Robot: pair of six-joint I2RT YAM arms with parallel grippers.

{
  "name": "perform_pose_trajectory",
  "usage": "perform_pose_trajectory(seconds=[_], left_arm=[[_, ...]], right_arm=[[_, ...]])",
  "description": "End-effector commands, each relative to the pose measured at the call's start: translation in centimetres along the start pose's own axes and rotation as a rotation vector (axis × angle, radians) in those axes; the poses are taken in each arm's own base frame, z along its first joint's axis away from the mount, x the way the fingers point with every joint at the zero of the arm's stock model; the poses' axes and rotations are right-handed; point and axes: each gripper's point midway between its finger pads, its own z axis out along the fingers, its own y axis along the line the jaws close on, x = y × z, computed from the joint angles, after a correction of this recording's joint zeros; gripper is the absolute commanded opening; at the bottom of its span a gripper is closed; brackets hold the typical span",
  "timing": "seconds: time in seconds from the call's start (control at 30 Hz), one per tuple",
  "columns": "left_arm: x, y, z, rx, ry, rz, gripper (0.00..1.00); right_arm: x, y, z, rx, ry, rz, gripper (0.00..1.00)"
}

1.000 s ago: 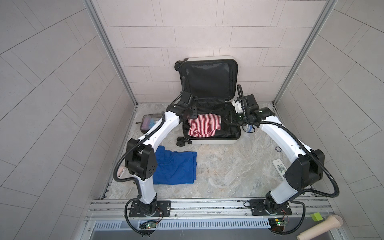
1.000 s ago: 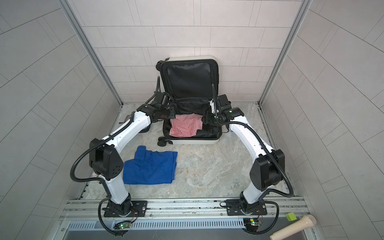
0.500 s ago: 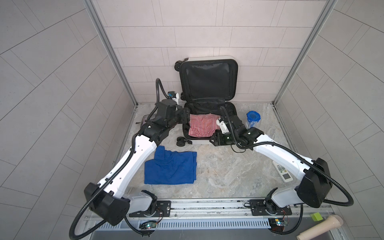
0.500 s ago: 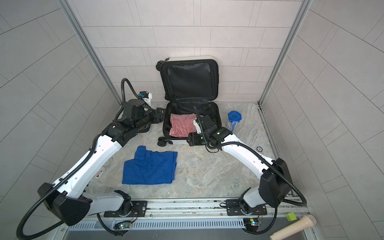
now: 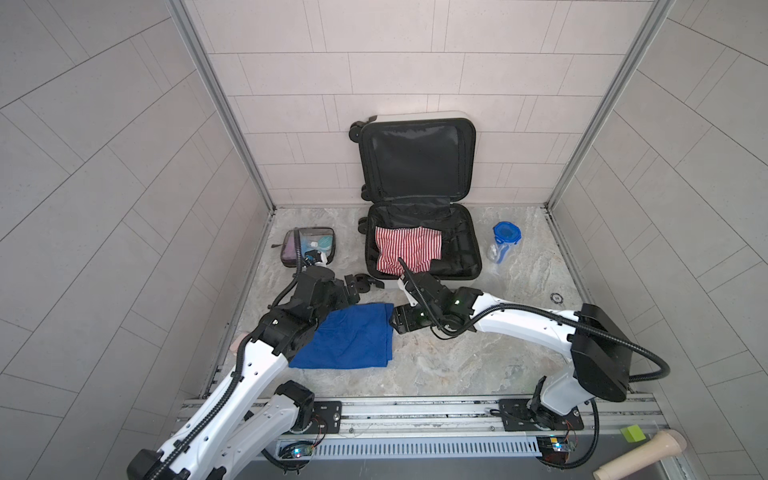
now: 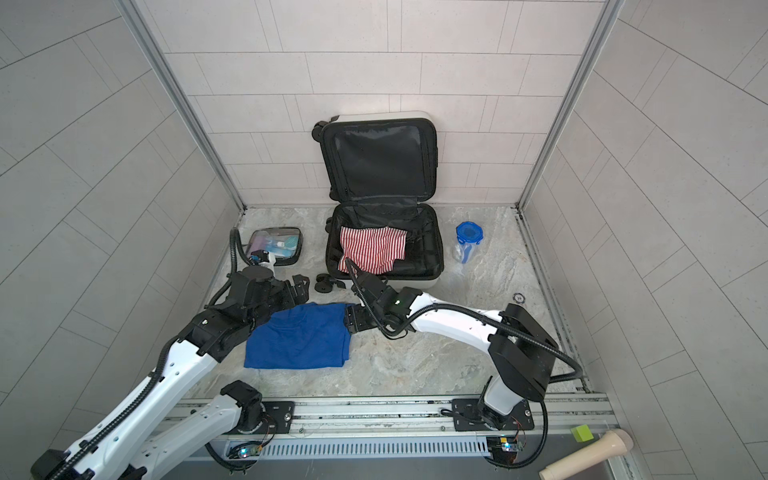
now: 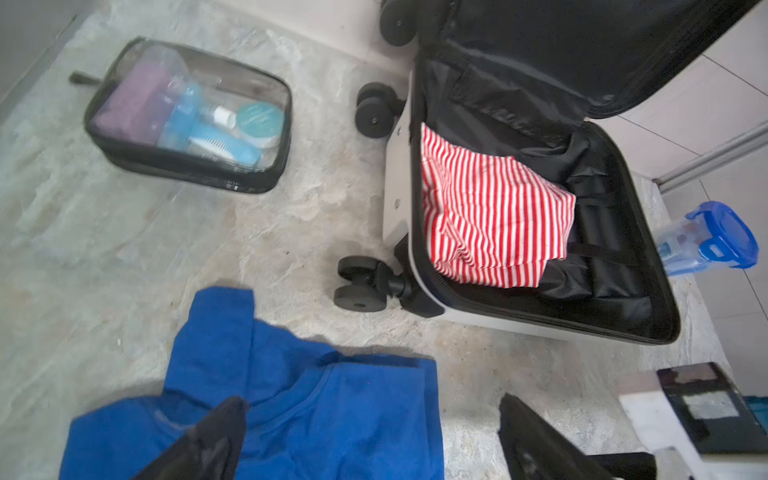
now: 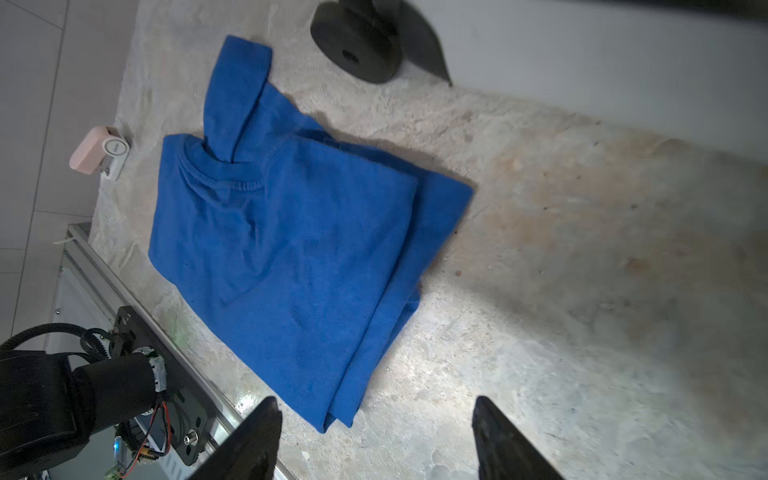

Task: Pack the luggage
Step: 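Move both grippers down to the blue T-shirt's edges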

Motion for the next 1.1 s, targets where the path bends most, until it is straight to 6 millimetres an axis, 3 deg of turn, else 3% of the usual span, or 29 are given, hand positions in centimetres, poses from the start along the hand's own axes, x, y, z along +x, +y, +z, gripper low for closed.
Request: perform_pose_trajectory(seconds=[0.0,0.27,0.5,0.73,0.87,1.07], left_arm=[[1.6,2.8,-0.6,-0.083,-0.005,-0.097,1.0],[6.4,6.9,0.1,-0.196,0.058,-0.199,0.97],[10.9,8.3,2.4,-0.228,0.165,-0.242,0.91],[12.7,8.9,3.2,-0.233,0.193,-0.262,0.89],[13.0,9.0,3.2,-0.231,0.197,-0.261,0.89],[11.9,8.6,2.5,-0.22,0.186,-0.228,0.88]], right_arm=[[0.7,0.7,1.8,-0.007,0.0,0.036,0.75],[2.6,0.3,5.5,0.005,0.069,0.073,0.74],[3.1,0.4,7.1,0.011,0.101,0.082,0.72],[3.6,1.6,8.3,-0.002,0.13,0.067,0.66],[3.8,1.9,8.7,0.0,0.138,0.062,0.54],[4.2,0.9,8.2,0.042,0.141,0.067,0.16]])
